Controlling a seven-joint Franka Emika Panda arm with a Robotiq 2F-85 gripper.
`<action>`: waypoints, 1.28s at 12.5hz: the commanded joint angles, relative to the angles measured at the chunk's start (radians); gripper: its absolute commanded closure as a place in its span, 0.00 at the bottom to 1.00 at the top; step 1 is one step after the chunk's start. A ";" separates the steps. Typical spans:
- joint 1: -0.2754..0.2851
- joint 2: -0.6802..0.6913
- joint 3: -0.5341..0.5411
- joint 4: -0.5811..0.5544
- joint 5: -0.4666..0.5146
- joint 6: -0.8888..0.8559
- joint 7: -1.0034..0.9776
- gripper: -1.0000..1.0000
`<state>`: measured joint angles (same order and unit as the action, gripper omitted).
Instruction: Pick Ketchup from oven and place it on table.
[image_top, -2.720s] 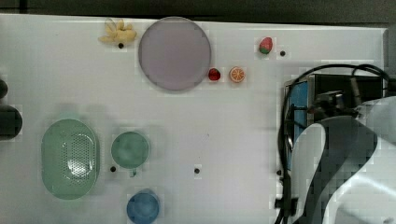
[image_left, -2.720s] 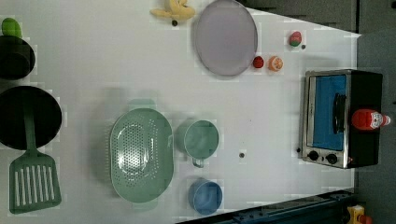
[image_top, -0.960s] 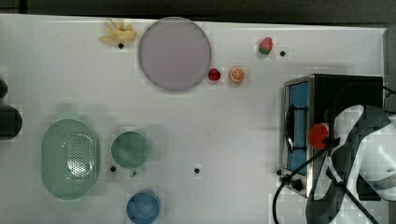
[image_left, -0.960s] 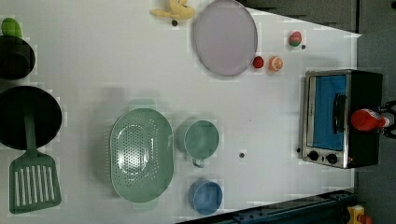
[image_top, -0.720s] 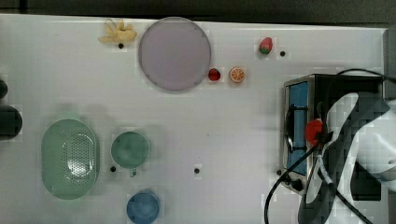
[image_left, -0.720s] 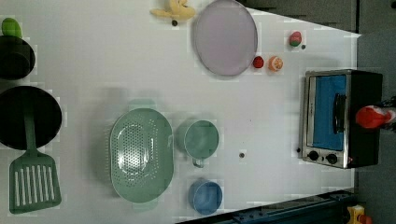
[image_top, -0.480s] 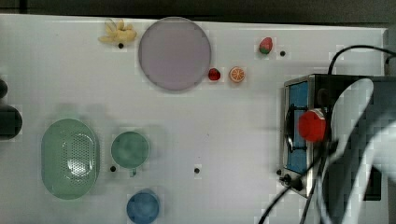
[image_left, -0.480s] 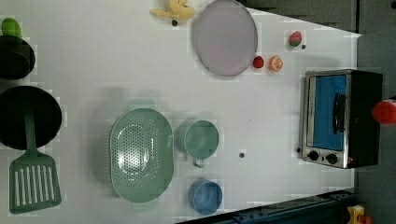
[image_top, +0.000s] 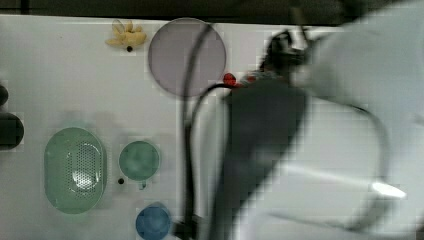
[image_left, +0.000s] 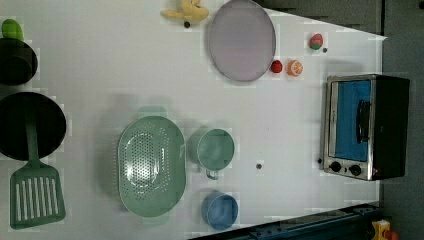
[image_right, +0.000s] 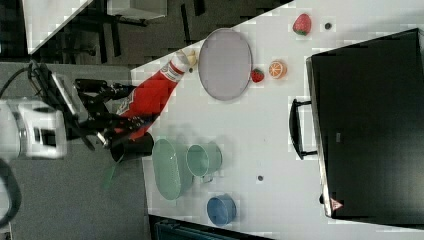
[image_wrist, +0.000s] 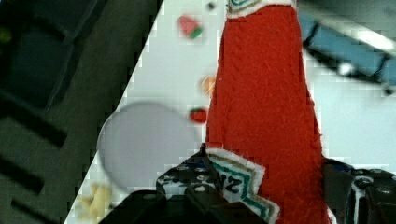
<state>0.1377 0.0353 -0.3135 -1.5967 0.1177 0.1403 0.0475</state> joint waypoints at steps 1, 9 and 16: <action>-0.015 0.029 0.095 -0.096 -0.011 -0.010 0.002 0.39; -0.013 0.115 0.149 -0.578 -0.081 0.485 0.002 0.39; -0.013 0.369 0.152 -0.637 -0.079 0.802 0.003 0.30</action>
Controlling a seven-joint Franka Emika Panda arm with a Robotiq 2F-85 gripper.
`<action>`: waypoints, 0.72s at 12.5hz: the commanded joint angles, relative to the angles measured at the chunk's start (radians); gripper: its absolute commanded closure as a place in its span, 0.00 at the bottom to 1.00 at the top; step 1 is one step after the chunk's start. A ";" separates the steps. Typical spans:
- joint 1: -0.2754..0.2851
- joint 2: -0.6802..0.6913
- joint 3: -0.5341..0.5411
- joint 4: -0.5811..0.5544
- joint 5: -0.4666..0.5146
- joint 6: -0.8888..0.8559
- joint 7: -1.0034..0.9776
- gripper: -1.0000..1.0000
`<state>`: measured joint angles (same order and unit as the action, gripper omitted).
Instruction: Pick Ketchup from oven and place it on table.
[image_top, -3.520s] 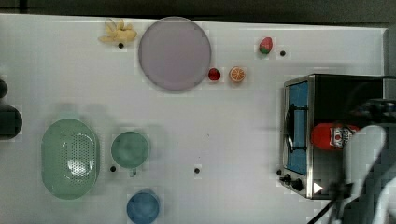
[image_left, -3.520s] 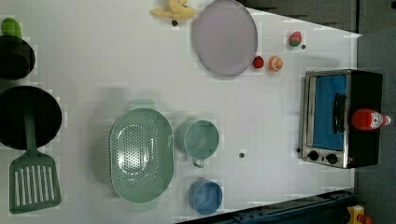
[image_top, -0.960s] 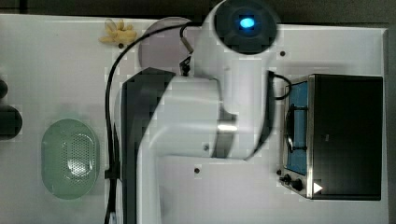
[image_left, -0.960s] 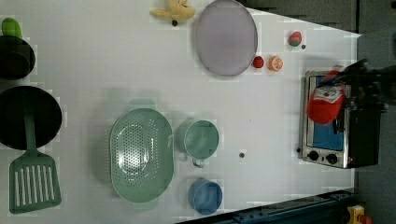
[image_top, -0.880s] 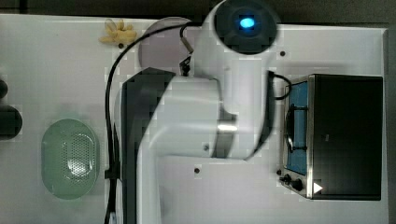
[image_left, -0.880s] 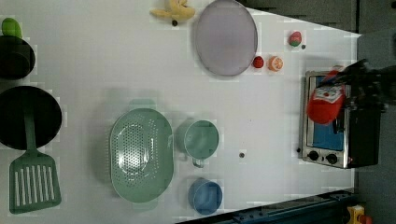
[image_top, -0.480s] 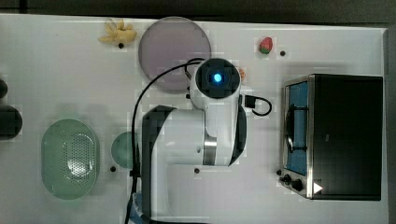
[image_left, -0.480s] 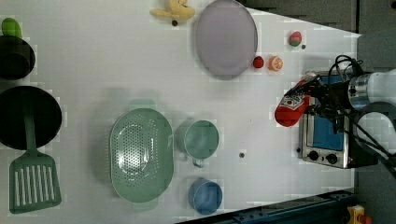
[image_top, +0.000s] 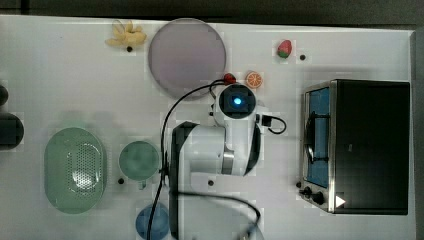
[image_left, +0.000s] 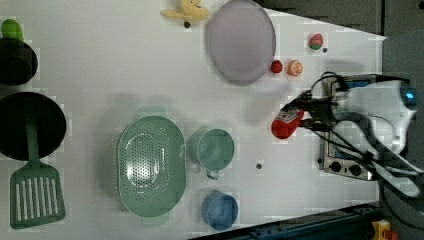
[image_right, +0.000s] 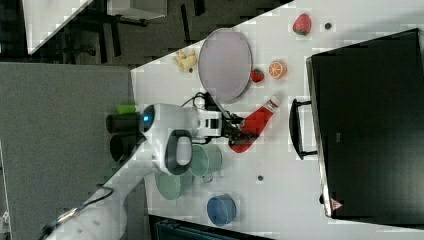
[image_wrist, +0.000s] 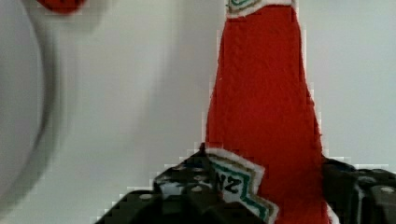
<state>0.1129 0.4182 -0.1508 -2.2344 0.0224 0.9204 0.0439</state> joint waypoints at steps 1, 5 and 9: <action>0.012 -0.010 -0.009 -0.005 0.017 0.025 0.008 0.19; 0.013 -0.152 -0.008 0.061 0.017 -0.010 0.073 0.00; 0.012 -0.315 -0.015 0.237 0.016 -0.264 0.073 0.00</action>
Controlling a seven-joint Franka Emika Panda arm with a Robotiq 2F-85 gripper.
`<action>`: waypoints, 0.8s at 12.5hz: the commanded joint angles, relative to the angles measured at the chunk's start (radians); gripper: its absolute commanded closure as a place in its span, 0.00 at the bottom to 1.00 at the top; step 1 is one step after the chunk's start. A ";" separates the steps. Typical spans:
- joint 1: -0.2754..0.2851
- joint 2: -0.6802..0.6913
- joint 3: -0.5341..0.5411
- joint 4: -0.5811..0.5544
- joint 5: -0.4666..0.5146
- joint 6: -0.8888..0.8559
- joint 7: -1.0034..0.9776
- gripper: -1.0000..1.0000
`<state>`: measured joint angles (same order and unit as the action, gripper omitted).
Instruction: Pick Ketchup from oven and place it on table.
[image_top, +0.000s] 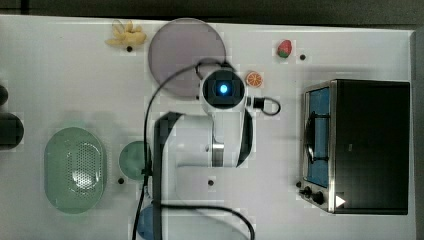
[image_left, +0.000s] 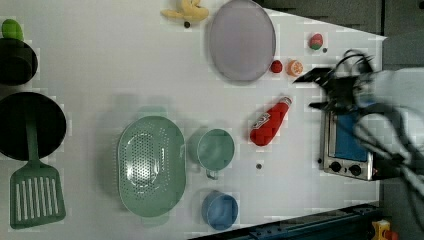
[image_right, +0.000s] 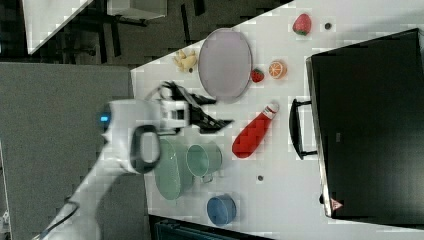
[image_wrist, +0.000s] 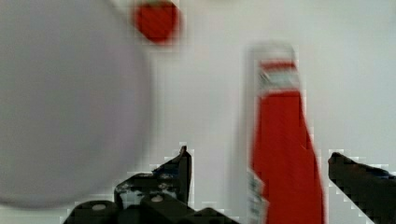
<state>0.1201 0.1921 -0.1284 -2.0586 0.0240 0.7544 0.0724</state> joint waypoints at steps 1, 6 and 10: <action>0.005 -0.120 -0.038 0.145 0.012 -0.207 0.045 0.00; 0.003 -0.128 -0.047 0.373 0.002 -0.470 0.050 0.00; 0.001 -0.129 -0.052 0.458 -0.013 -0.709 0.051 0.00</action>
